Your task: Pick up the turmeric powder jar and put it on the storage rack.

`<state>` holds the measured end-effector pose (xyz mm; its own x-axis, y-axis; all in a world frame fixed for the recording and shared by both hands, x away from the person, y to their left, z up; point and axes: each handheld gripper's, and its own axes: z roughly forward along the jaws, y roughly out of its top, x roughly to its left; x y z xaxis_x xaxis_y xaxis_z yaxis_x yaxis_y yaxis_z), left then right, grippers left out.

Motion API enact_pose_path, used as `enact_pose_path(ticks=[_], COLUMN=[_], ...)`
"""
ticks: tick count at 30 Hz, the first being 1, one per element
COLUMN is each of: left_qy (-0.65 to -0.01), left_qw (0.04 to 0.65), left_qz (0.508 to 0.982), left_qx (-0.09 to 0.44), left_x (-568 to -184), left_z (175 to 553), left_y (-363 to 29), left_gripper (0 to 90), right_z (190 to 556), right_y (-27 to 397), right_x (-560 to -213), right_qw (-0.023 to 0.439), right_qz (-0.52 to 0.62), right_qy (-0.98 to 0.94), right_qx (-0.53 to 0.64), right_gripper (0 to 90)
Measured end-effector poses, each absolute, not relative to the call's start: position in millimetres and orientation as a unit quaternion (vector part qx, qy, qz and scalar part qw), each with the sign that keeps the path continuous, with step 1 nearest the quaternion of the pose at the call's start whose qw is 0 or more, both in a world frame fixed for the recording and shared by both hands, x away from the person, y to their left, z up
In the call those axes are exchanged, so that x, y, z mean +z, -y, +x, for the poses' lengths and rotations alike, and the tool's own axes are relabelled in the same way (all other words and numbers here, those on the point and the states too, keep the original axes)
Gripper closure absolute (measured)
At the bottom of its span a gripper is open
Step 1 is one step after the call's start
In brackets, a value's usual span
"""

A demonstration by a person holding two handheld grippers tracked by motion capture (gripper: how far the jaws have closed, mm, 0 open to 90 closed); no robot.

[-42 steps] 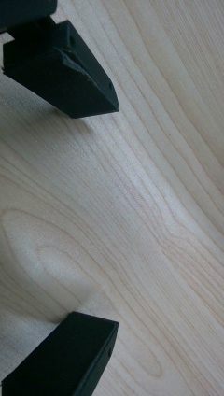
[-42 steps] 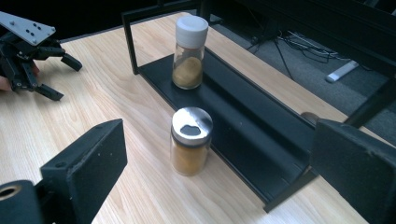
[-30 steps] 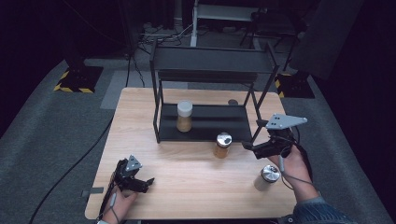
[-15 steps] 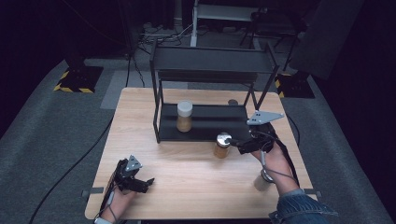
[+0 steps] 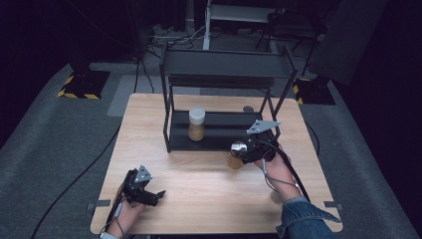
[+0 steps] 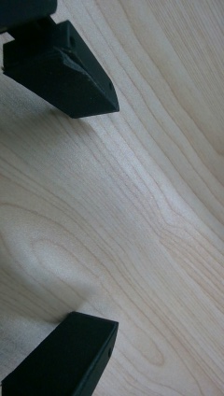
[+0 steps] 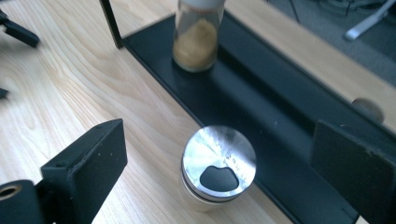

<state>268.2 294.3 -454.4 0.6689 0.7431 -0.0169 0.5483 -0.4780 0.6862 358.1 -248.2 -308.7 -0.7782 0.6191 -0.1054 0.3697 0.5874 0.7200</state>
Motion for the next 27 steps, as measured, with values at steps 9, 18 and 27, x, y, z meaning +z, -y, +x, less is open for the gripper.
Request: enact_pose_path(ticks=[9,18,27], left_qy=[-0.375,-0.372,-0.371], left_qw=[0.342,0.342,0.342], left_qz=[0.85,0.852,0.852], left_qx=[0.14,0.139,0.14], left_x=[-454.3,-454.3,-454.4], left_z=[270.7,271.5,271.6], left_y=[-294.7,-295.1,-295.1], left_gripper=[0.0,0.0,0.0], right_z=[379.3,400.7,416.5], right_y=[230.3,221.0,214.6], right_x=[-327.8,-343.3,-352.9], right_qw=[0.156,0.128,0.098], right_qz=[0.302,0.325,0.337], right_qy=[-0.884,-0.891,-0.898], right_qx=[0.321,0.29,0.265], right_gripper=[3.8,10.1,22.5])
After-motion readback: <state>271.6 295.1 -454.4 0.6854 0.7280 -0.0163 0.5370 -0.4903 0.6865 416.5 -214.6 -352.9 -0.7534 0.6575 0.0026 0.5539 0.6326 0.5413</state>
